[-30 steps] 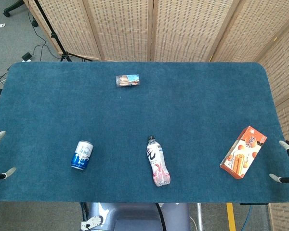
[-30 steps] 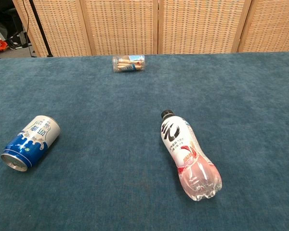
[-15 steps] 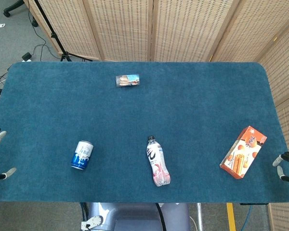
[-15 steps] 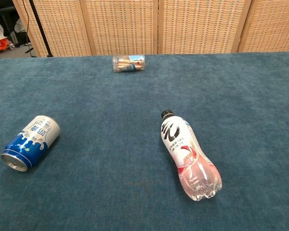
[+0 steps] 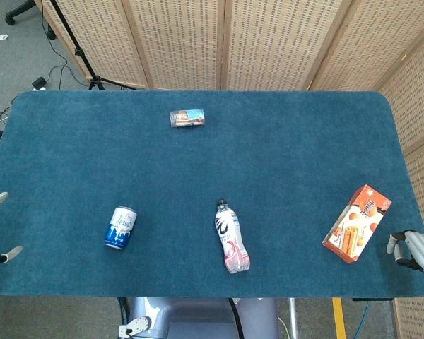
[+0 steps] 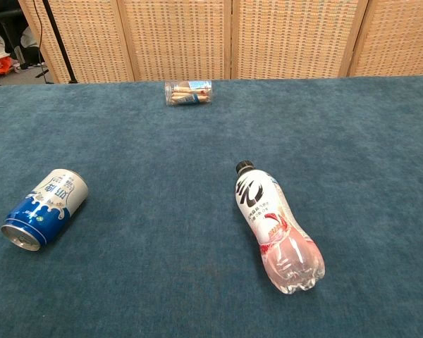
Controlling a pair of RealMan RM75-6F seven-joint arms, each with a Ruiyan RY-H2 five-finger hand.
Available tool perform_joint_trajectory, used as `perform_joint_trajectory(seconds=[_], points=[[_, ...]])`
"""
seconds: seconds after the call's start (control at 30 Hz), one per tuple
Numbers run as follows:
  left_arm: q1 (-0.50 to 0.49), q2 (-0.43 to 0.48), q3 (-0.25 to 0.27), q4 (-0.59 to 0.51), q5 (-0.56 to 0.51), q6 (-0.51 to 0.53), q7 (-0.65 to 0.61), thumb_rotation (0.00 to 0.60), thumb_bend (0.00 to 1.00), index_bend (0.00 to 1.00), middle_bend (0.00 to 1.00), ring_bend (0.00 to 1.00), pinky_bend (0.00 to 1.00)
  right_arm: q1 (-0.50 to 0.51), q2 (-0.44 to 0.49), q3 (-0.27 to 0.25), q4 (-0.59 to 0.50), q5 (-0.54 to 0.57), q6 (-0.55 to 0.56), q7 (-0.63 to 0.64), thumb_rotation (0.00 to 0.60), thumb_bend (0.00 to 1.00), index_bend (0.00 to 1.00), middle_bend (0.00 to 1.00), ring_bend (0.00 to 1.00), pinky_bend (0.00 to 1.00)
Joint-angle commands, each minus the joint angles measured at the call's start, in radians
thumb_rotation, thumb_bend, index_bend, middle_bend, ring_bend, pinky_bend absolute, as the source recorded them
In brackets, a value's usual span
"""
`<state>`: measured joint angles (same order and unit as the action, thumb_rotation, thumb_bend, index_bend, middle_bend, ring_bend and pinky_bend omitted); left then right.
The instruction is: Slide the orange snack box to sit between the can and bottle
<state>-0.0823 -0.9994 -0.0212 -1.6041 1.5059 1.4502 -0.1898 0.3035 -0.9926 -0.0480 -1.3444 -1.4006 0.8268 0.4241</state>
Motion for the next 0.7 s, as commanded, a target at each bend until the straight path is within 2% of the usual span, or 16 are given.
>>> perform_joint_trajectory(seconds=[0.03,0.27,0.47,0.7], points=[[0.001,0.001,0.0,0.001,-0.002,0.0,-0.003,0.6,0.0,0.0,0.0,0.0,0.0,0.03,0.018,-0.006,-0.05,0.025,-0.058,-0.052,0.6,0.83,0.56,0.45,0.25,0.32],[0.0,0.003,-0.002,0.004,-0.007,-0.003,-0.011,0.6,0.0,0.0,0.0,0.0,0.0,0.045,0.021,0.005,-0.082,0.04,-0.072,-0.074,0.6,0.83,0.56,0.46,0.25,0.32],[-0.001,0.004,0.0,0.005,-0.004,-0.006,-0.015,0.6,0.0,0.0,0.0,0.0,0.0,0.093,0.038,0.012,-0.126,0.052,-0.15,-0.073,0.6,0.83,0.56,0.46,0.25,0.32],[-0.002,0.005,0.0,0.006,-0.01,-0.012,-0.02,0.6,0.0,0.0,0.0,0.0,0.0,0.173,0.023,0.049,-0.17,0.113,-0.22,-0.165,0.6,0.79,0.56,0.45,0.25,0.32]])
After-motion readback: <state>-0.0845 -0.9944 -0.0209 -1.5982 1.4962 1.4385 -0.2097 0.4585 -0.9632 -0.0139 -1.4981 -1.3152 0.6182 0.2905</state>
